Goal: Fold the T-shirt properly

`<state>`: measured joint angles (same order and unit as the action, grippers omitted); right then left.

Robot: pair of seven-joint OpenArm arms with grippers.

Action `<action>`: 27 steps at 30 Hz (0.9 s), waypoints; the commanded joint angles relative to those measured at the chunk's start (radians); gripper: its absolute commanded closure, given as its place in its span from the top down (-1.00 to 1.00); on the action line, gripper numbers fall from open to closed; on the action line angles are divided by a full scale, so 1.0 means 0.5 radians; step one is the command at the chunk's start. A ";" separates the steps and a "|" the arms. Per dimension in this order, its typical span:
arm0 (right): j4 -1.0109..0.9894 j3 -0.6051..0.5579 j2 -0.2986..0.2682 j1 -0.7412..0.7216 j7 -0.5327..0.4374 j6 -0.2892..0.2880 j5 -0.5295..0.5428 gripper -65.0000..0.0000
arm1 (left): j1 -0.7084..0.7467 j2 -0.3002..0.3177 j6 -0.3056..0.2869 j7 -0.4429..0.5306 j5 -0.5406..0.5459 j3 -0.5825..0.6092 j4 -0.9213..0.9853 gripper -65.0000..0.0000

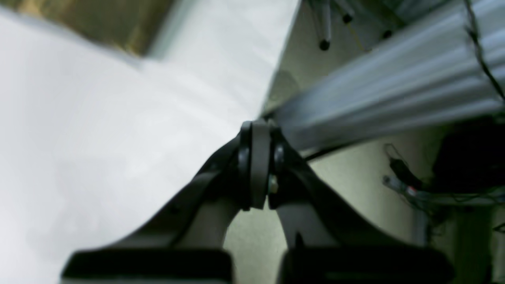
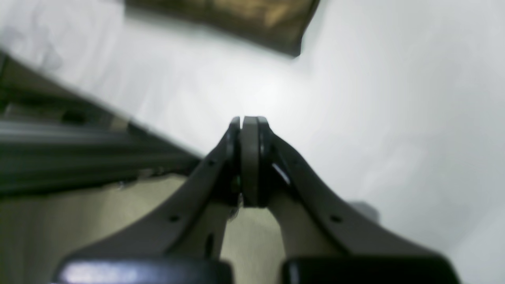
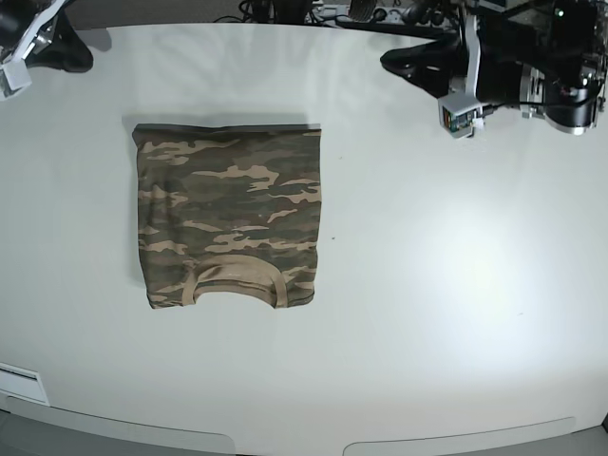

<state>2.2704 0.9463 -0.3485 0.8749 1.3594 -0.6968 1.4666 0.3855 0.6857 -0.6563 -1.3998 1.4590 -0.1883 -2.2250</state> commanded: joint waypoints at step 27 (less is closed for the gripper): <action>-0.719 -0.632 -0.027 0.868 0.025 -0.003 -0.030 -1.00 | 1.791 -0.441 -0.056 0.068 -0.303 -0.417 0.394 -1.00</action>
<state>1.9026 0.6205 -0.3550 1.2881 1.3705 -0.6979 1.4376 1.2671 0.4603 -0.6788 -1.3605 1.2938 -0.3927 -2.0197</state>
